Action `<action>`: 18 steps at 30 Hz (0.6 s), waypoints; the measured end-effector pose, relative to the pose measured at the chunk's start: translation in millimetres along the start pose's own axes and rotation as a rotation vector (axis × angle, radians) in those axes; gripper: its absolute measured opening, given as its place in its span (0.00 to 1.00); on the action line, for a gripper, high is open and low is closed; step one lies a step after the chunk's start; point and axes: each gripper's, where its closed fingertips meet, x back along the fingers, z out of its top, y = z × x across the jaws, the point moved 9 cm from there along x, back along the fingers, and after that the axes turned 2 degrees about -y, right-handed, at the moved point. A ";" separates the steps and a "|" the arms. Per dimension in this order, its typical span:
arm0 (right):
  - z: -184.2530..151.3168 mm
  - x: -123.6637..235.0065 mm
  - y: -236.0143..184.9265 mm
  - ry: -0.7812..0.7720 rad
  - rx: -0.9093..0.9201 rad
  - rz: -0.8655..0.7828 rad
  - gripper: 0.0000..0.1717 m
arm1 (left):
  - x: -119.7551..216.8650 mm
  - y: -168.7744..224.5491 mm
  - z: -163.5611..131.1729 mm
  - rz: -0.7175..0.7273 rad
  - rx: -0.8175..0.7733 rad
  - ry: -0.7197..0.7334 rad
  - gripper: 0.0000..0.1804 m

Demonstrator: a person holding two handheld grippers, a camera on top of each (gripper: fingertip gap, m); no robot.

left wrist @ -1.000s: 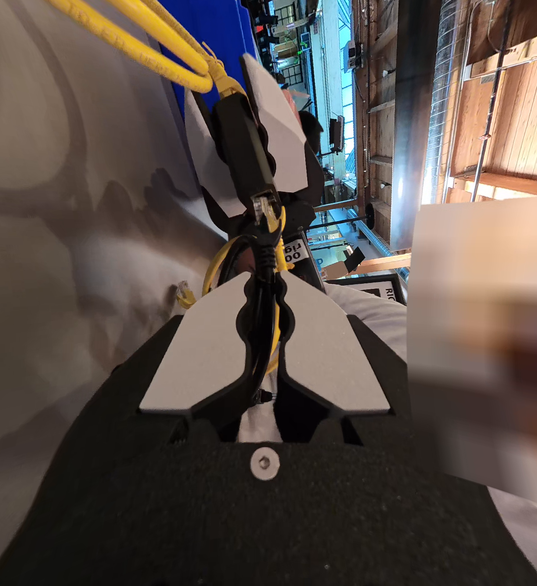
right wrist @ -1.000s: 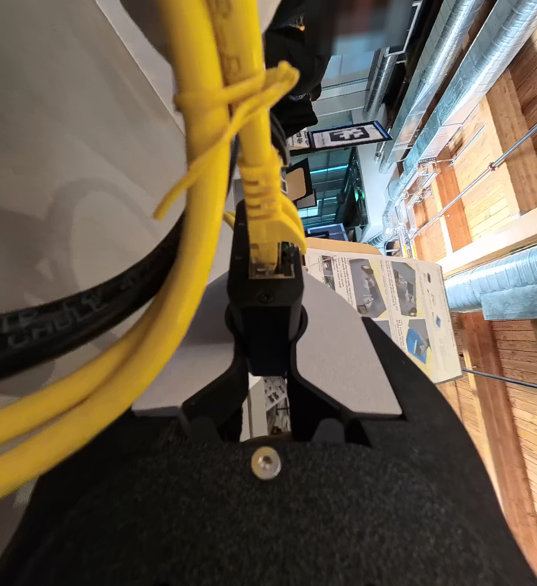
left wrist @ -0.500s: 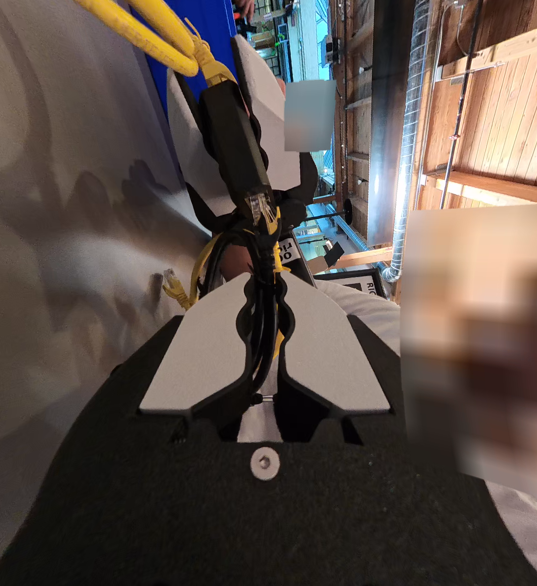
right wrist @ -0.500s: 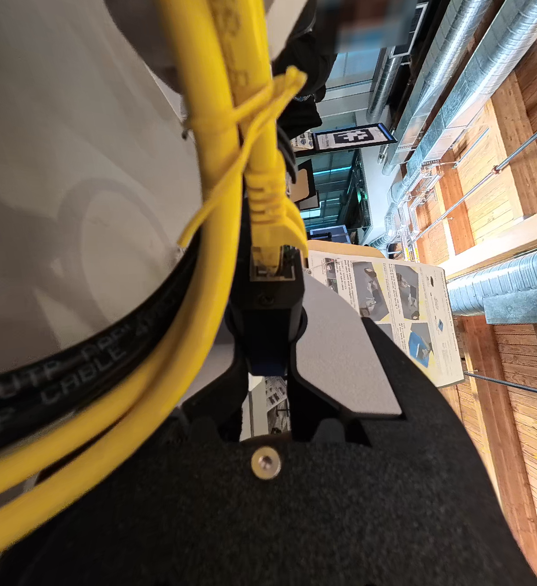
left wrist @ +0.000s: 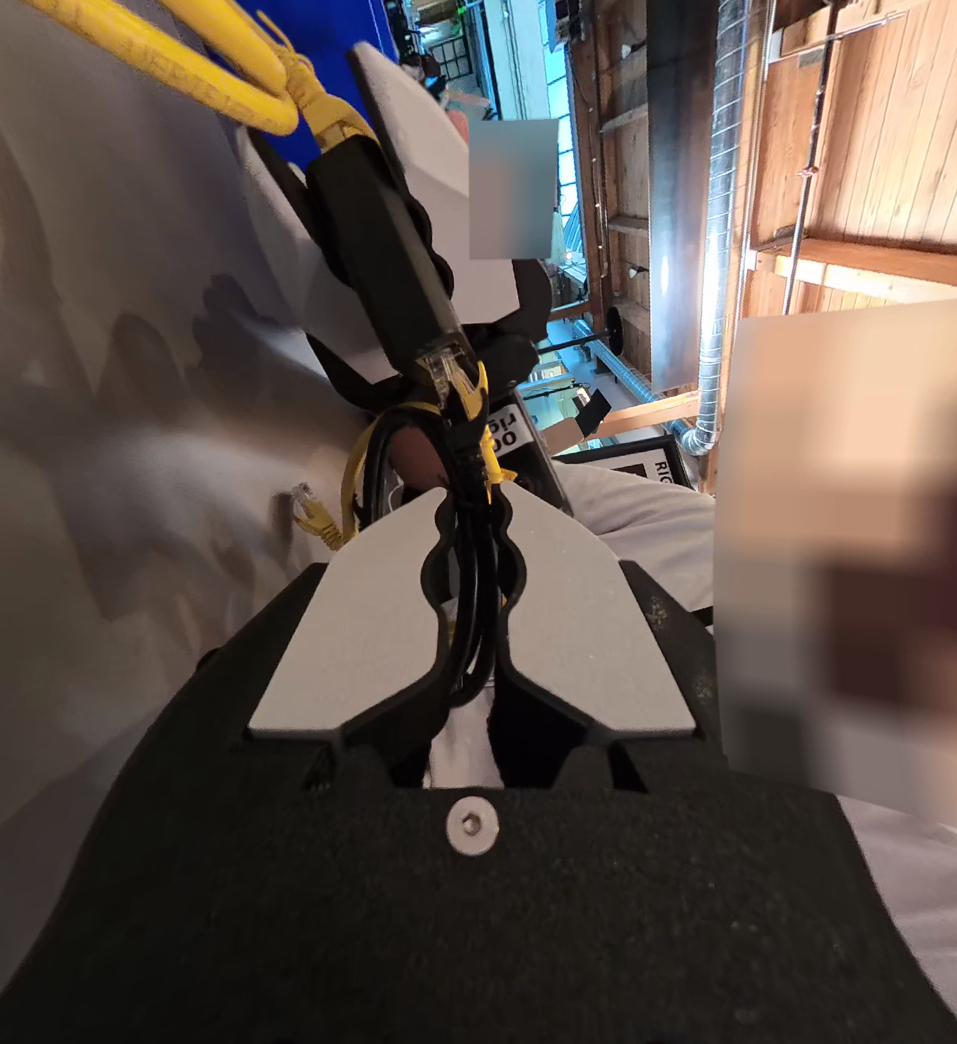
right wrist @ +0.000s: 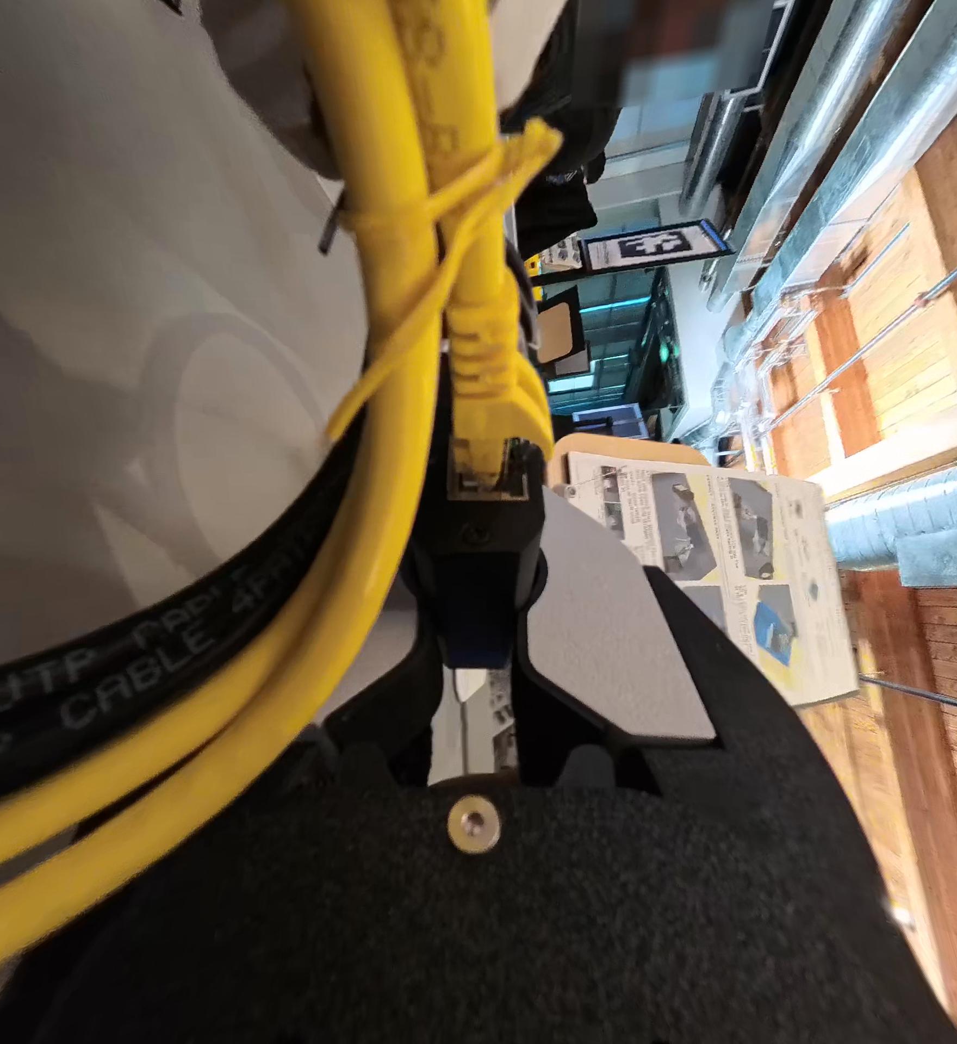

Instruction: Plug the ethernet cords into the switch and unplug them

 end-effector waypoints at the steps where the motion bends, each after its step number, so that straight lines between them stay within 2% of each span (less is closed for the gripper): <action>1: -0.4 0.9 0.3 0.008 0.016 -0.017 0.14 | -1.5 -0.4 -0.6 -0.014 -0.004 -0.003 0.06; 5: -1.8 0.8 1.6 0.022 -0.014 -0.007 0.13 | -2.7 -1.2 0.0 -0.043 -0.025 0.011 0.06; 10: -4.3 -1.2 -1.5 0.002 0.023 -0.009 0.12 | 0.1 -9.6 -1.8 -0.069 0.030 0.084 0.06; 12: -3.8 -1.3 -1.6 0.000 0.025 -0.010 0.16 | 4.1 -10.5 -2.7 -0.080 0.030 0.127 0.06; 18: -1.3 -1.2 -2.0 0.007 0.024 -0.003 0.17 | 5.3 -10.3 -6.1 -0.094 0.024 0.148 0.06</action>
